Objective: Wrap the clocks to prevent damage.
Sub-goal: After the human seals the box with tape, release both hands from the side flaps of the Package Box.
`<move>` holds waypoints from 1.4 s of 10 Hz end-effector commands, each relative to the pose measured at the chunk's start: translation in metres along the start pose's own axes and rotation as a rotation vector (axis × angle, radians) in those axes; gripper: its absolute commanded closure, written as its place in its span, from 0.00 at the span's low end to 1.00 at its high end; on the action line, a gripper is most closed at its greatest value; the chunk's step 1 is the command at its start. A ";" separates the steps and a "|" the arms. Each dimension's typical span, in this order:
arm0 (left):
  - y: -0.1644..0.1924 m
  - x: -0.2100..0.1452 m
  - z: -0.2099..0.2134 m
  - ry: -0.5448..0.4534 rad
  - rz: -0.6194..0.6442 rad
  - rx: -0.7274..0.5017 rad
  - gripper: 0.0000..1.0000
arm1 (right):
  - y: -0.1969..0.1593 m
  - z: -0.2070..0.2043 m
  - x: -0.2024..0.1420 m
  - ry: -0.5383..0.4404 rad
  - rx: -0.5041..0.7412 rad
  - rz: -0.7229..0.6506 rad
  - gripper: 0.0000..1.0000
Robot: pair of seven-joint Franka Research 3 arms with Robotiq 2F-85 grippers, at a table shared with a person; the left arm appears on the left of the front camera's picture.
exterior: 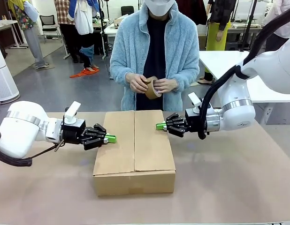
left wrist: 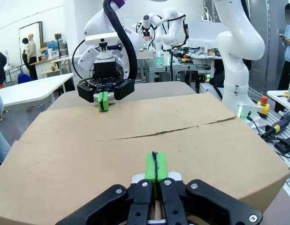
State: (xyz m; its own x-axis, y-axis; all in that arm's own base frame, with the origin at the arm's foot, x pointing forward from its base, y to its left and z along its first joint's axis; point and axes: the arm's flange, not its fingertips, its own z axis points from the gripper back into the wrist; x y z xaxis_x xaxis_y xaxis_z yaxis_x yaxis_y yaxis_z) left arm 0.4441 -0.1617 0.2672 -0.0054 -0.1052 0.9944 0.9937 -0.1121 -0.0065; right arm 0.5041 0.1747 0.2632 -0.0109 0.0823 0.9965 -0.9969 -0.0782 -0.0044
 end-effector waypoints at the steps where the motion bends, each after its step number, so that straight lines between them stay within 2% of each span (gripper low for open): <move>1: 0.001 -0.001 0.000 -0.001 0.009 0.022 1.00 | 0.001 -0.001 -0.004 0.007 -0.004 -0.005 0.99; 14: 0.001 -0.001 0.000 -0.001 0.009 0.022 1.00 | 0.001 -0.001 -0.004 0.007 -0.004 -0.005 0.99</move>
State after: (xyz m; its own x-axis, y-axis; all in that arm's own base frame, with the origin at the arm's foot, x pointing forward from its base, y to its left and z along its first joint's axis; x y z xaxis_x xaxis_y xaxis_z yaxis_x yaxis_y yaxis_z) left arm 0.4441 -0.1617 0.2672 -0.0053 -0.1053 0.9944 0.9937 -0.1121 -0.0065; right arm 0.5041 0.1747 0.2631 -0.0108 0.0823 0.9965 -0.9969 -0.0782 -0.0043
